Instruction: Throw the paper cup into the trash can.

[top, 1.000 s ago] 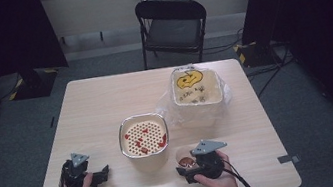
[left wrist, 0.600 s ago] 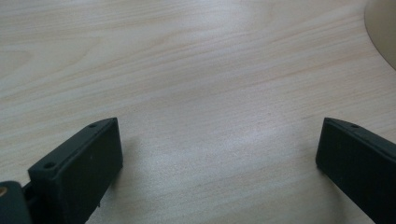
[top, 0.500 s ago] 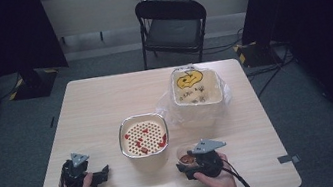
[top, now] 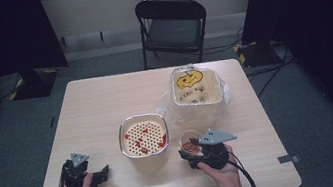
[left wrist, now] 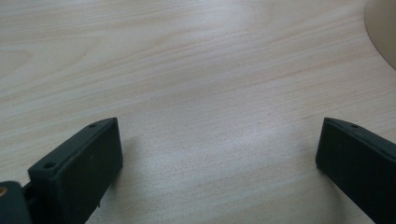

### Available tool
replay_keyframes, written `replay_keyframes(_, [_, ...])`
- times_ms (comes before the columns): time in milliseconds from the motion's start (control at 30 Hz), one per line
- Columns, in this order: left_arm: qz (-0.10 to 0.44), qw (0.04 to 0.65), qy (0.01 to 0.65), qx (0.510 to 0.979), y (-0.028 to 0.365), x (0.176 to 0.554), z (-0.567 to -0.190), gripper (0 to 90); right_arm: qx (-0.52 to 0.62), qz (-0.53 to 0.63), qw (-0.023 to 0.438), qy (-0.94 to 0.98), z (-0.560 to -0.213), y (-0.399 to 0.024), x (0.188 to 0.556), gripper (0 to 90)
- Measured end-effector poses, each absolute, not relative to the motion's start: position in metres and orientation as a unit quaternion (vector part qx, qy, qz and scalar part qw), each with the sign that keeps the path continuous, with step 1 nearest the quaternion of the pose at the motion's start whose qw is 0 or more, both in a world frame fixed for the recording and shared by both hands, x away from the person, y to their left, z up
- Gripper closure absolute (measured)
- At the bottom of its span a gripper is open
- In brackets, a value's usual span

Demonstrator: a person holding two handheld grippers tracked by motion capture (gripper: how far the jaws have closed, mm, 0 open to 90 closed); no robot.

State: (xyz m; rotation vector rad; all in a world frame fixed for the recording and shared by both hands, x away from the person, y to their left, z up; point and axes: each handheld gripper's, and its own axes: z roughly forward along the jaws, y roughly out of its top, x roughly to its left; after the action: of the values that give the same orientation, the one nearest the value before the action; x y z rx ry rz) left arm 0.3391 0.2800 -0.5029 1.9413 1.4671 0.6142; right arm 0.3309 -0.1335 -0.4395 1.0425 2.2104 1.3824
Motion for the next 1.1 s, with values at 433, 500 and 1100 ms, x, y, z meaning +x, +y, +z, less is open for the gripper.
replay_keyframes(433, [0.232, 0.311, 0.556, 0.735, 0.280, 0.339, -0.503, 0.0, 0.352, 0.535, 0.222, 0.736, -0.390, -0.132, 0.348, 41.1])
replay_keyframes(500, [0.232, 0.311, 0.556, 0.735, 0.280, 0.339, -0.503, 0.0, 0.348, 0.540, 0.232, 0.731, -0.382, -0.130, 0.353, 41.2])
replay_keyframes(1100, [0.232, 0.310, 0.554, 0.737, 0.280, 0.339, -0.503, 0.2, 0.282, 0.472, 0.366, 0.751, -0.336, -0.090, 0.398, 43.3])
